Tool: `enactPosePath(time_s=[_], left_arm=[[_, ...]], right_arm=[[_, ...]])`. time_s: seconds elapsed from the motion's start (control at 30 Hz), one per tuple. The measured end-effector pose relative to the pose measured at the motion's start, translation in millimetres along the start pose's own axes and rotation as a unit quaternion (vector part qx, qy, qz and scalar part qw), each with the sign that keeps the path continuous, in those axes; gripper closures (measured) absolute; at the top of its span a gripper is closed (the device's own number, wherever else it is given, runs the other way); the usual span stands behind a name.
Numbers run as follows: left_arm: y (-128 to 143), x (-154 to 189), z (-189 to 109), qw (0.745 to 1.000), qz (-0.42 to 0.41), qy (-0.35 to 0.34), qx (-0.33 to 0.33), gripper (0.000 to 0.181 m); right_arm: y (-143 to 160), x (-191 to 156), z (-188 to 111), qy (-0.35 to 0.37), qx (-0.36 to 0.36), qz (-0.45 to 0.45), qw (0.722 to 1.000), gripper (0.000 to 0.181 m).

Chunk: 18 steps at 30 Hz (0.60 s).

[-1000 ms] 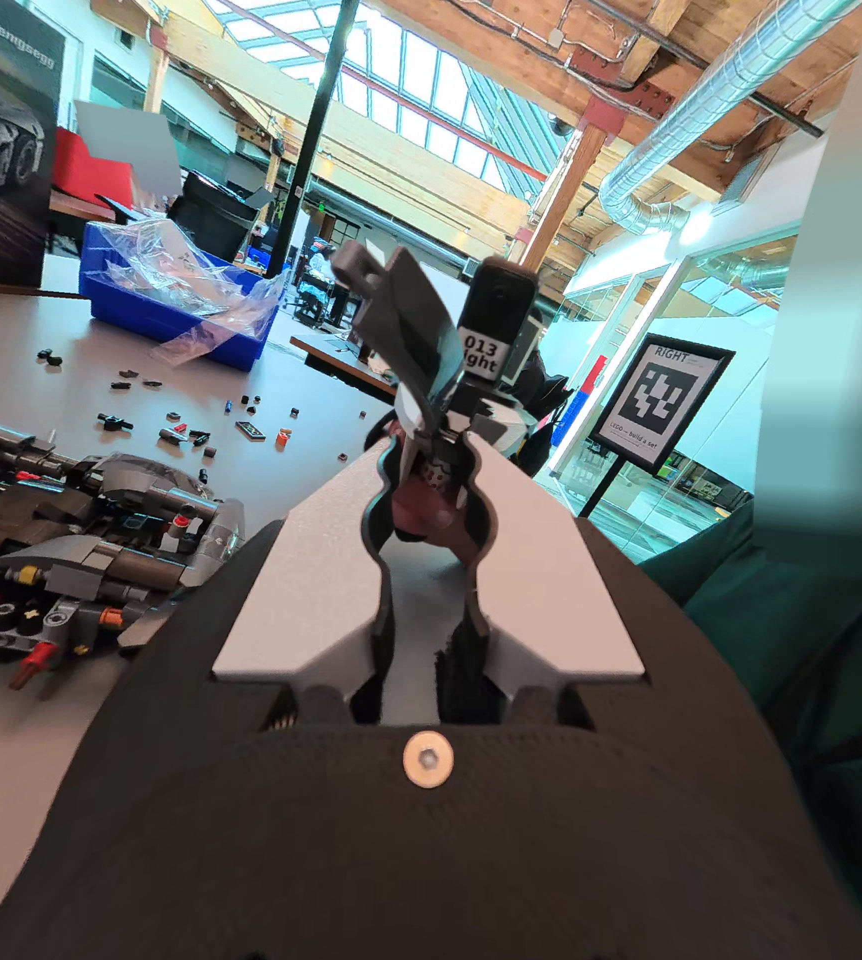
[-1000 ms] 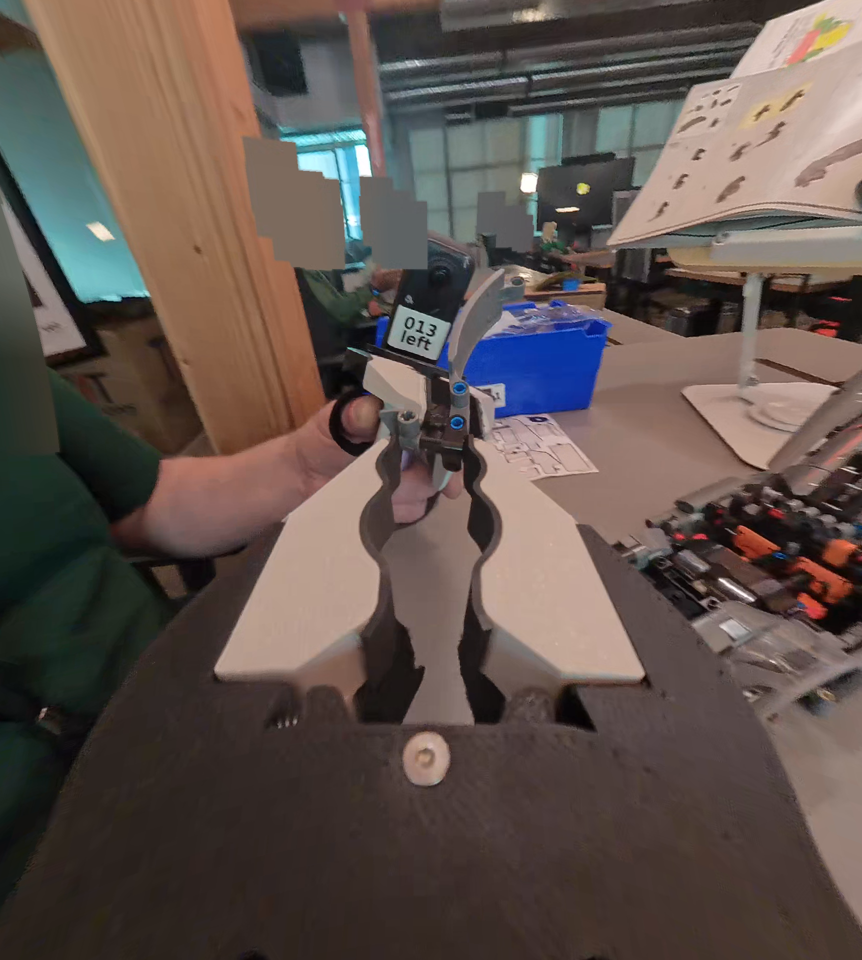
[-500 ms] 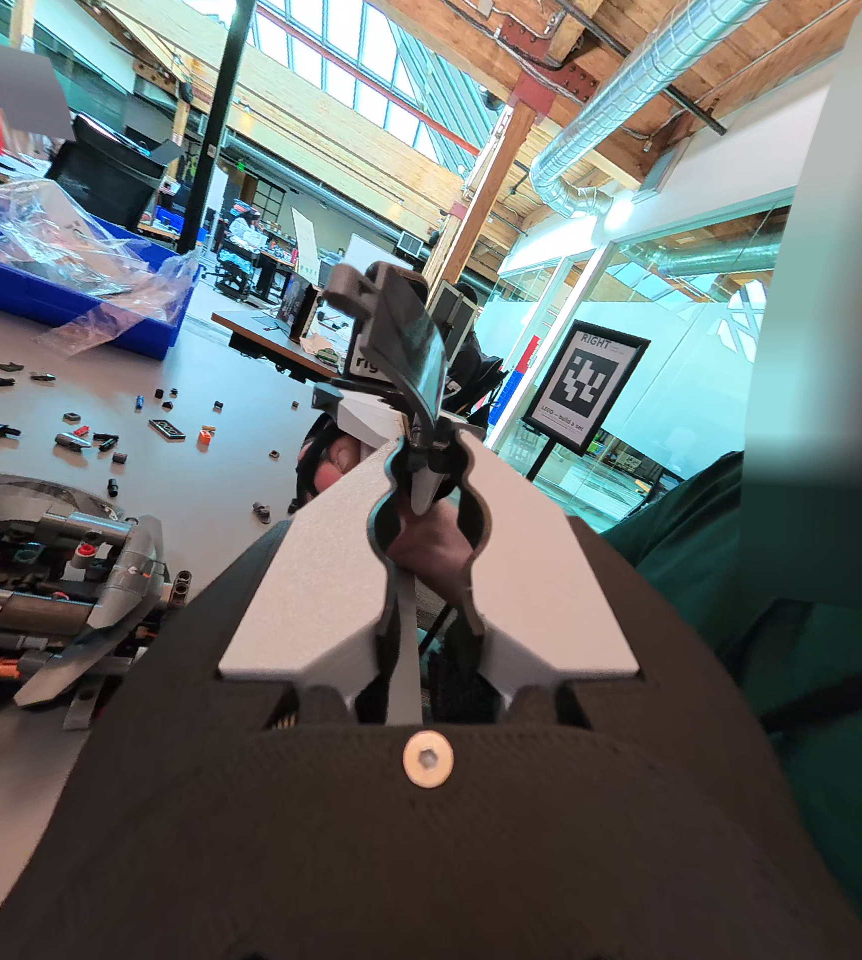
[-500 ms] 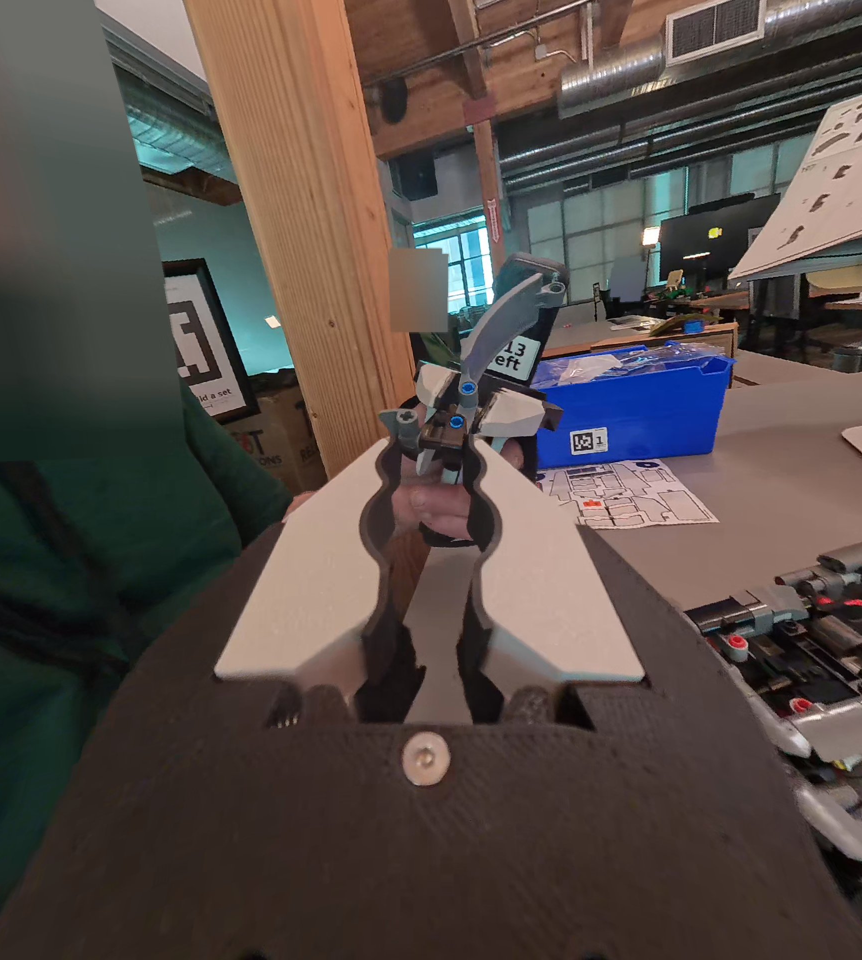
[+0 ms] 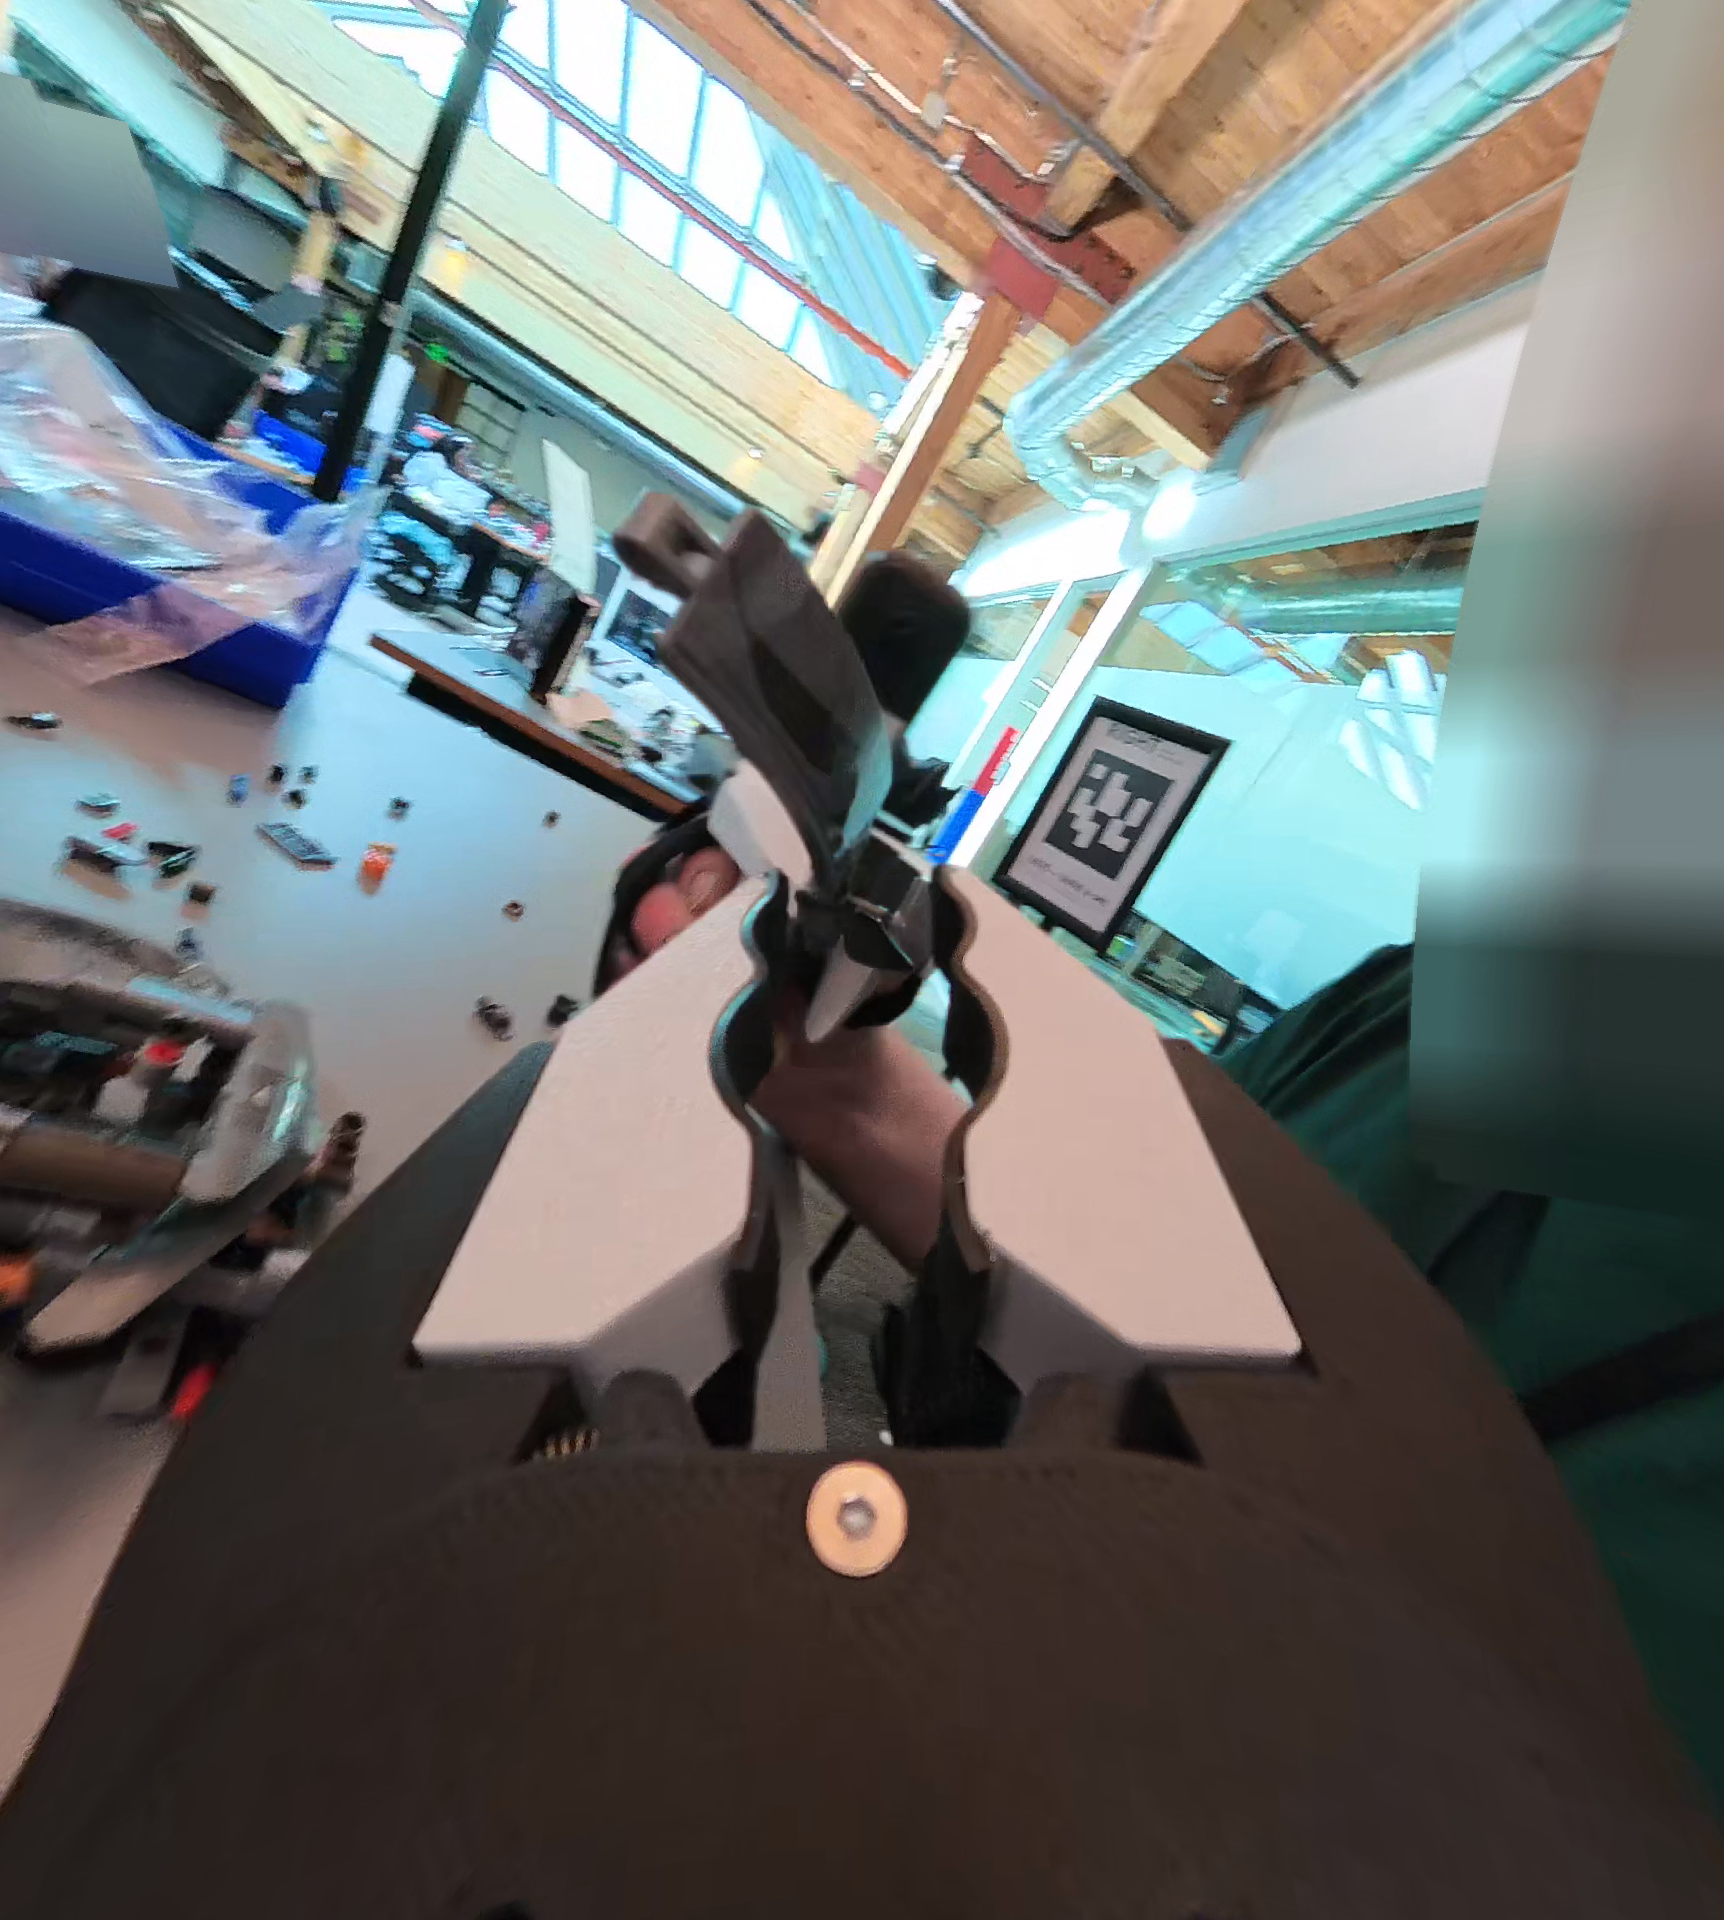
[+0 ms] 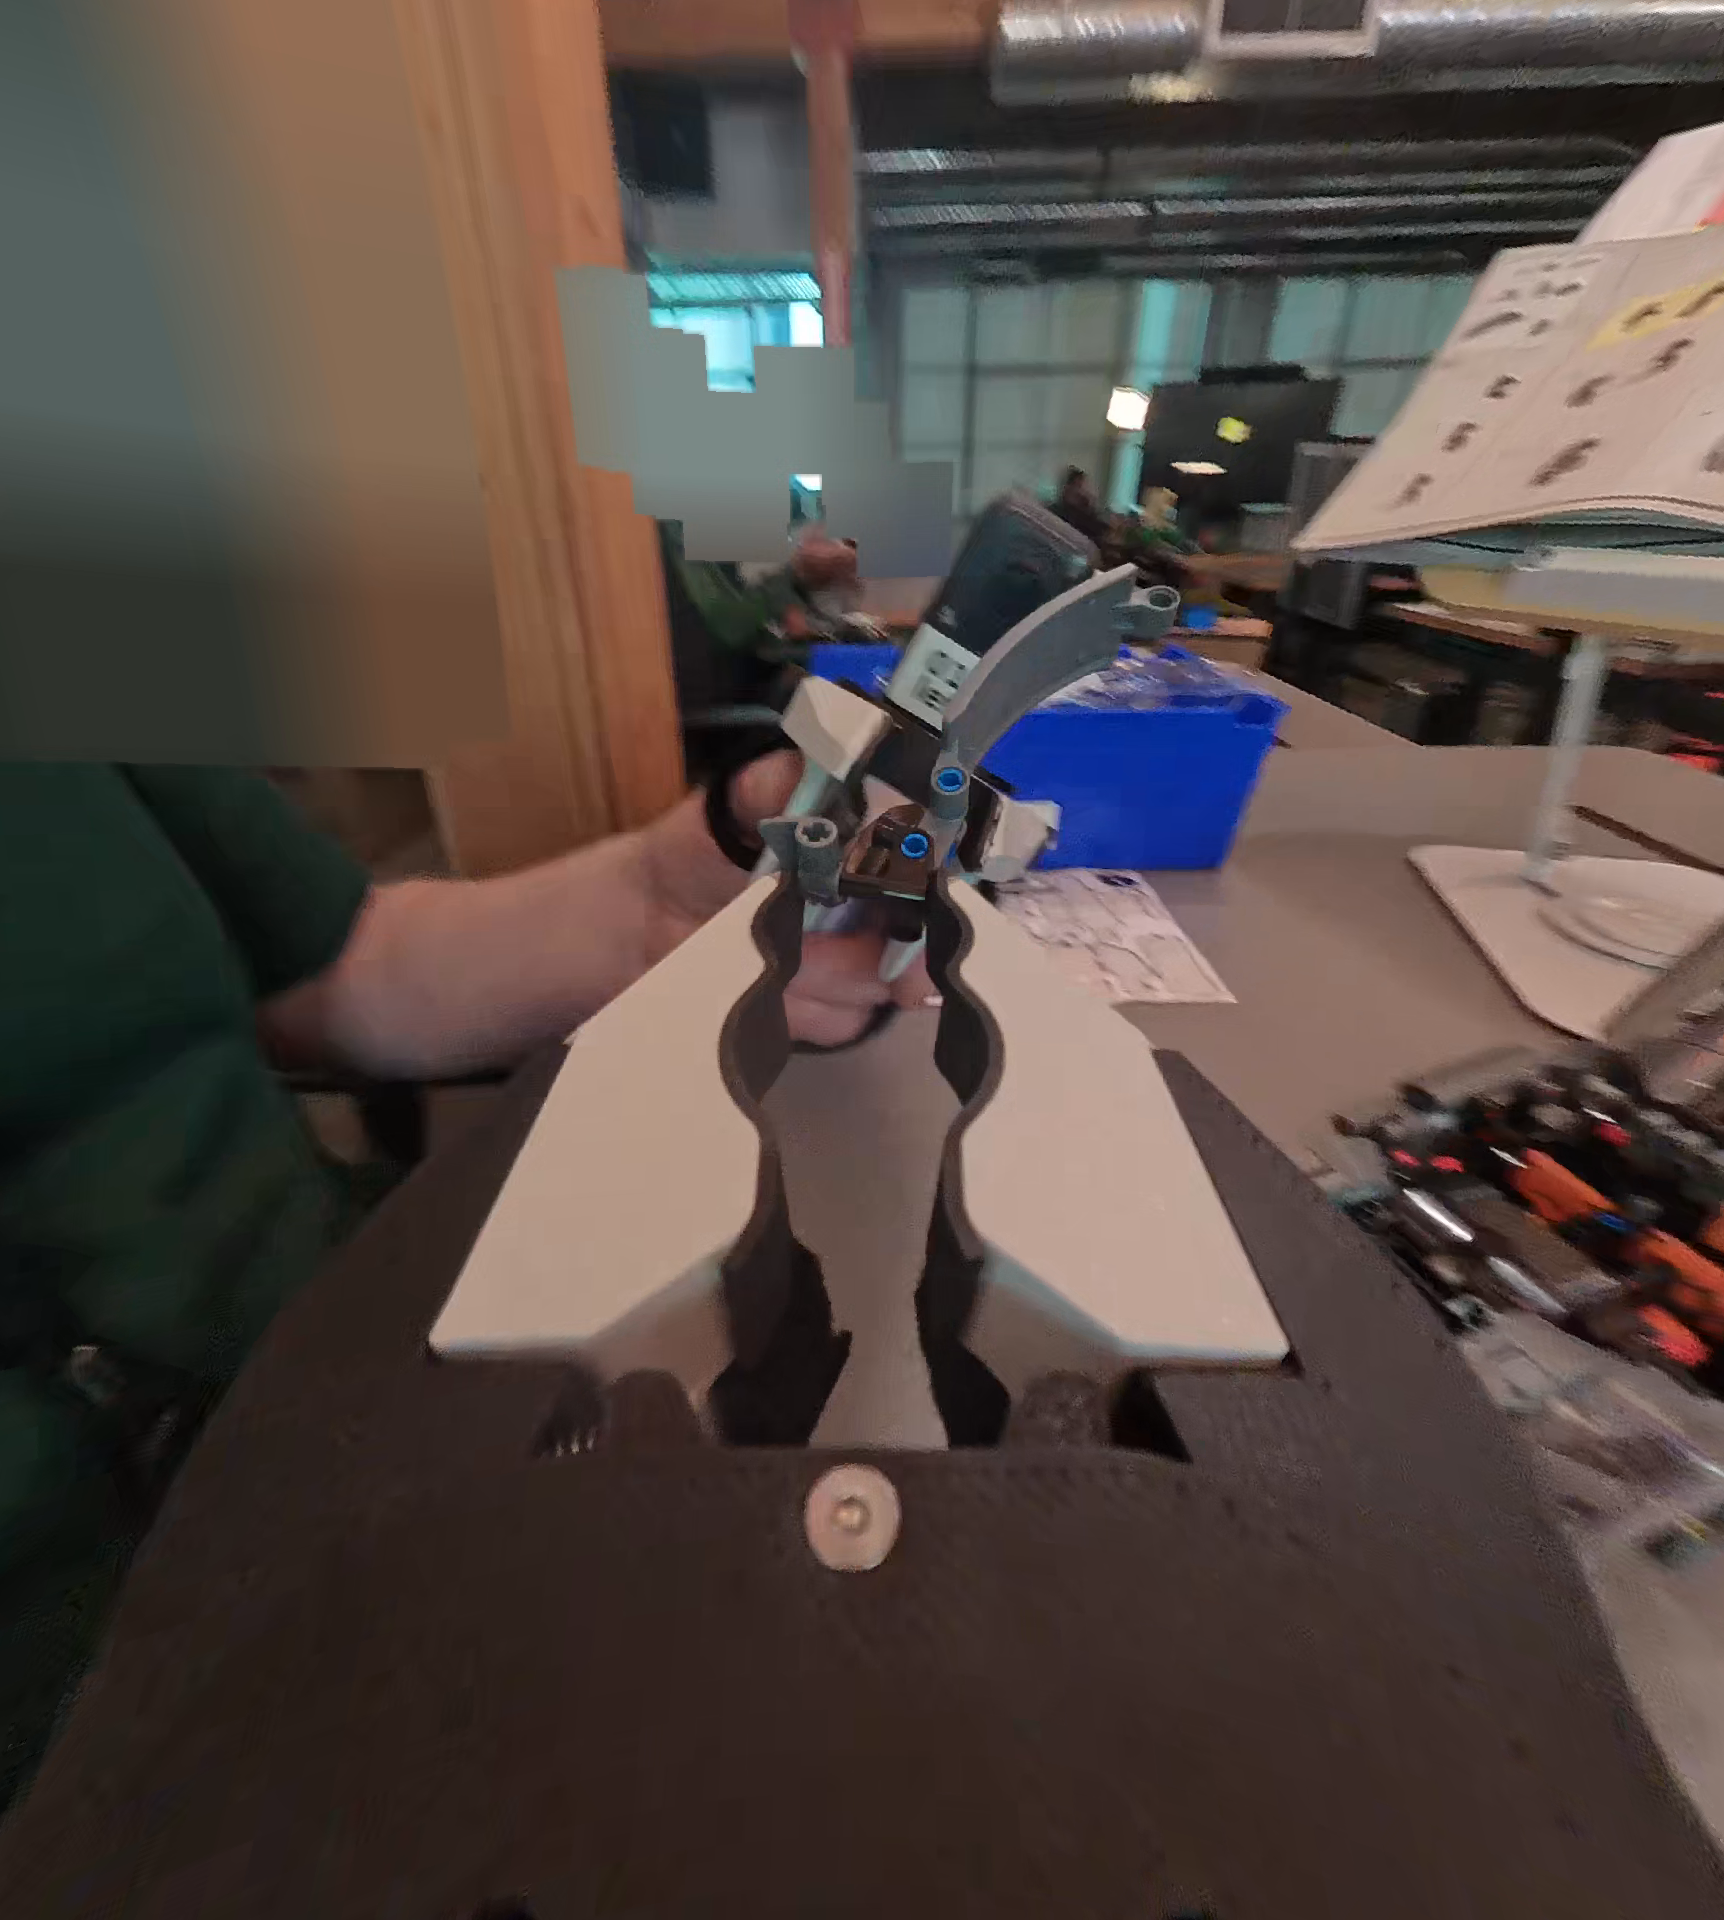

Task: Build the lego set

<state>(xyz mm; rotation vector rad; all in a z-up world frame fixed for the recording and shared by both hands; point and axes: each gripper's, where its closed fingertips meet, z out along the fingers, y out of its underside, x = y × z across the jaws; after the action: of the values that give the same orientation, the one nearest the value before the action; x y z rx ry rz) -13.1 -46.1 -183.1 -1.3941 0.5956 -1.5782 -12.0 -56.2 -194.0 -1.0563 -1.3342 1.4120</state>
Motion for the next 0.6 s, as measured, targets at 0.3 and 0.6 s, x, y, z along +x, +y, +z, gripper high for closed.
enactPosePath(time_s=[0.3,0.6], left_arm=[[32.1,-12.3,-26.4,0.95,0.201,-0.227,-0.081,0.158],[53.1,-25.3,-41.5,0.928,0.209,-0.288,-0.111,0.176]], right_arm=[[33.4,26.3,7.5,0.182,-0.2,-0.153,0.951,0.158],[57.6,20.3,26.6,0.232,-0.276,-0.248,0.899,0.159]])
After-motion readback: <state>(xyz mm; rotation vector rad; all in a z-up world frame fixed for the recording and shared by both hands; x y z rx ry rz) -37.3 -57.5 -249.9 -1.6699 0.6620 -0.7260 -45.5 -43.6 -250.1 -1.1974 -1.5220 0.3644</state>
